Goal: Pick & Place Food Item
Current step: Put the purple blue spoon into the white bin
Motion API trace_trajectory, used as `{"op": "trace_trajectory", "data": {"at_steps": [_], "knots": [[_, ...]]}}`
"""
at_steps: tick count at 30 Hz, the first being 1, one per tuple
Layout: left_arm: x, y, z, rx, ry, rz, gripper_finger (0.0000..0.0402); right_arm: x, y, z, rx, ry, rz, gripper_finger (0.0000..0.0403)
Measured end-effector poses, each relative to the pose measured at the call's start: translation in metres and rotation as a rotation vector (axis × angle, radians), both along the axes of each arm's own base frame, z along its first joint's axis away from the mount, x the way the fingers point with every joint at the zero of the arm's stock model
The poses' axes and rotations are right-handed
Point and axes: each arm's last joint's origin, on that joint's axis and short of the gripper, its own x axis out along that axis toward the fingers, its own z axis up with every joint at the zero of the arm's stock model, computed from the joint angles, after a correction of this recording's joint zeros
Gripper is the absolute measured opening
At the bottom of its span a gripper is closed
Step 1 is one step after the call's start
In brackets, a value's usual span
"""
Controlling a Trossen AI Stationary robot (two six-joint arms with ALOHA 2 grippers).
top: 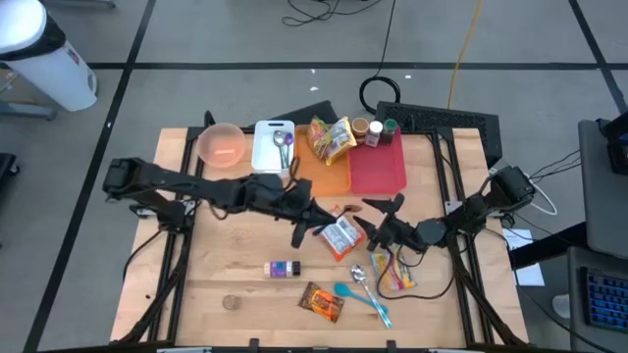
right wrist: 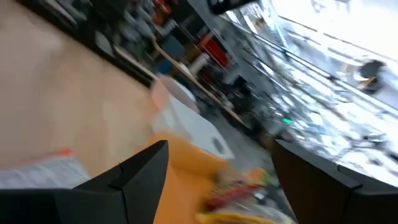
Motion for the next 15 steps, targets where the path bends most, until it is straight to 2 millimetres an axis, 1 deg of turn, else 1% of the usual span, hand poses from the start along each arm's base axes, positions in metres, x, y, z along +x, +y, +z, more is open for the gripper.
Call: {"op": "trace_trajectory", "data": {"at_steps": [3, 5, 7, 11, 15], "knots": [[-0.01, -0.016, 0.011, 0.024, -0.03, 0.026, 0.0004, -0.001, 0.002, -0.001, 0.005, -0.005, 0.03, 0.0276], [-0.014, -0.025, 0.016, 0.027, -0.046, 0.04, 0.0003, -0.003, 0.004, -0.001, -0.069, 0.049, -0.013, 0.0276], [-0.017, -0.034, 0.018, 0.007, -0.054, 0.054, 0.0004, -0.003, 0.009, -0.002, -0.133, 0.103, -0.045, 0.0276], [-0.019, -0.049, 0.018, -0.073, -0.049, 0.048, 0.0005, -0.002, 0.018, 0.002, -0.177, 0.105, 0.01, 0.0276], [-0.021, -0.059, 0.018, -0.093, -0.052, 0.066, 0.0005, 0.0, 0.017, 0.004, -0.258, 0.154, -0.038, 0.0276]]}}
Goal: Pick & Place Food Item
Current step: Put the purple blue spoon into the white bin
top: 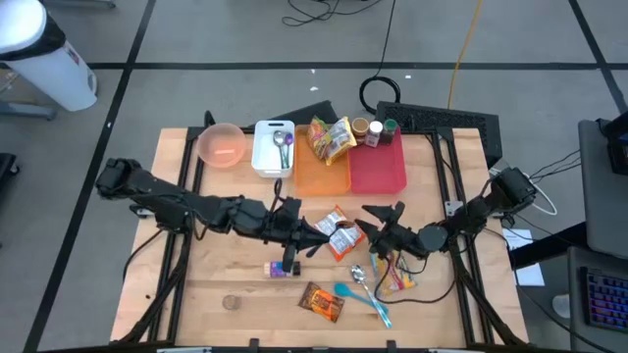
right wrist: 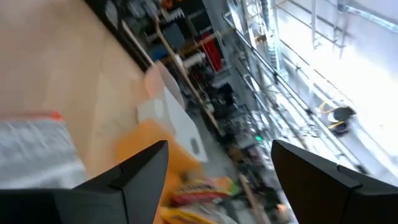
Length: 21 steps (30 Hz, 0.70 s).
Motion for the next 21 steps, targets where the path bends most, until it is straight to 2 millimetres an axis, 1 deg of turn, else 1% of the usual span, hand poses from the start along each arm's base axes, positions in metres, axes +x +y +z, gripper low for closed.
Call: {"op": "trace_trajectory", "data": {"at_steps": [4, 10, 17, 21], "knots": [[-0.001, -0.001, -0.001, 0.005, 0.005, 0.028, 0.0003, 0.002, -0.004, 0.005, -0.103, 0.044, -0.083, 0.0276], [0.002, 0.009, -0.004, -0.005, 0.038, 0.061, 0.0005, 0.005, -0.004, 0.014, -0.245, 0.106, -0.158, 0.0276], [0.005, 0.024, -0.006, -0.026, 0.059, 0.091, 0.0004, 0.008, -0.007, 0.019, -0.298, 0.136, -0.189, 0.0275], [0.007, 0.033, -0.008, -0.051, 0.082, 0.113, 0.0007, 0.009, -0.01, 0.02, -0.363, 0.18, -0.209, 0.0257]]}}
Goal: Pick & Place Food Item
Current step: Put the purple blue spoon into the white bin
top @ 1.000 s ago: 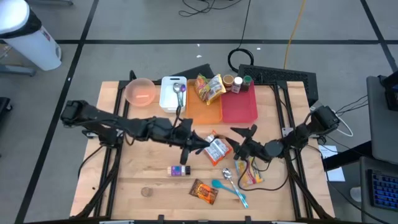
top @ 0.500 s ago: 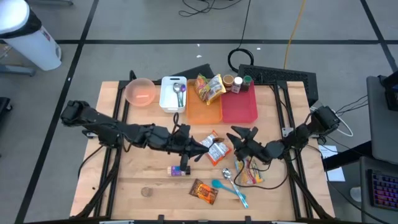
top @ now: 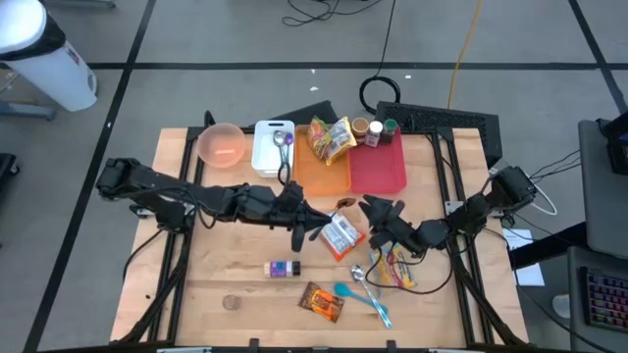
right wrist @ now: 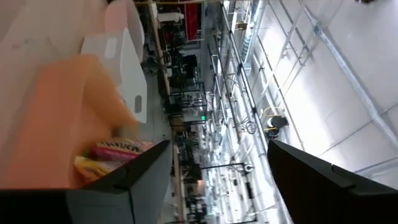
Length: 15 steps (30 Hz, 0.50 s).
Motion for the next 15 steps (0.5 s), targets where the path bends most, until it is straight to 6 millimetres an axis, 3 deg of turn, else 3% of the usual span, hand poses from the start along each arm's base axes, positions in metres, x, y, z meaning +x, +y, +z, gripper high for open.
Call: {"op": "trace_trajectory", "data": {"at_steps": [6, 15], "knots": [[0.001, 0.004, 0.002, -0.005, -0.015, -0.023, 0.0004, 0.0, 0.0, 0.0, -0.105, 0.082, -0.016, 0.022], [0.002, 0.007, 0.002, -0.05, -0.016, -0.019, 0.0008, -0.004, -0.001, 0.017, -0.151, 0.038, 0.048, 0.0189]]}}
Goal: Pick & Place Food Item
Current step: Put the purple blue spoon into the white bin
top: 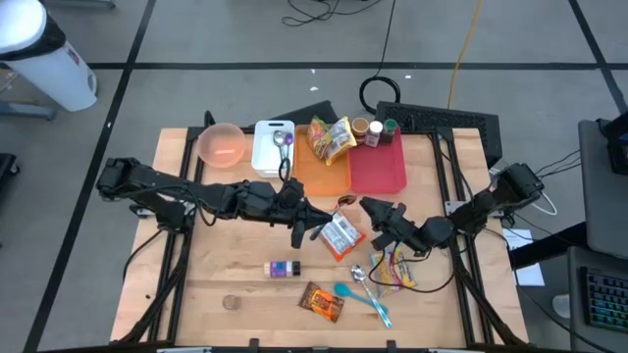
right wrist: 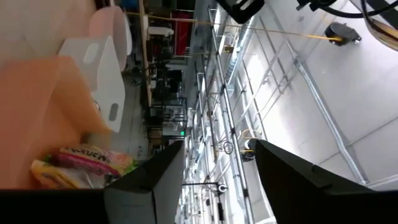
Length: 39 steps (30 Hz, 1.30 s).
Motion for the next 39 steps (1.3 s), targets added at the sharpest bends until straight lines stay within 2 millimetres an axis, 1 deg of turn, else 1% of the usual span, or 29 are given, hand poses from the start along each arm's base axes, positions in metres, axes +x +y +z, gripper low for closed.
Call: {"op": "trace_trajectory", "data": {"at_steps": [3, 6, 10, 17, 21, 25, 29, 33, 37, 39], "knots": [[0.0, -0.001, 0.0, -0.008, -0.001, -0.002, 0.0005, 0.0, -0.001, 0.0, -0.038, 0.023, -0.006, 0.0187], [0.0, -0.001, 0.0, -0.029, 0.002, 0.002, 0.0005, 0.001, 0.0, 0.001, -0.059, 0.02, 0.03, 0.0187], [0.0, -0.001, -0.001, -0.041, 0.008, 0.005, 0.0006, 0.003, 0.002, 0.003, -0.136, 0.047, 0.052, 0.0187], [-0.001, 0.0, -0.004, -0.043, 0.045, 0.026, 0.001, 0.014, 0.008, 0.023, -0.185, 0.017, 0.037, 0.0187], [-0.001, 0.001, -0.005, -0.04, 0.058, 0.036, 0.0004, 0.019, 0.011, 0.032, -0.225, 0.011, 0.031, 0.0187], [0.0, 0.003, -0.006, -0.039, 0.063, 0.044, 0.0011, 0.022, 0.013, 0.037, -0.26, 0.006, 0.04, 0.0187], [0.0, 0.006, -0.007, -0.04, 0.076, 0.052, 0.0005, 0.023, 0.016, 0.041, -0.294, -0.009, 0.071, 0.0187], [0.0, 0.007, -0.008, -0.054, 0.084, 0.059, 0.0012, 0.026, 0.018, 0.047, -0.319, -0.034, 0.097, 0.0187], [0.0, 0.007, -0.008, -0.06, 0.084, 0.058, 0.0005, 0.03, 0.017, 0.054, -0.347, -0.057, 0.106, 0.0187], [0.0, 0.007, -0.008, -0.067, 0.085, 0.059, 0.0007, 0.033, 0.013, 0.056, -0.346, -0.058, 0.089, 0.0187]]}}
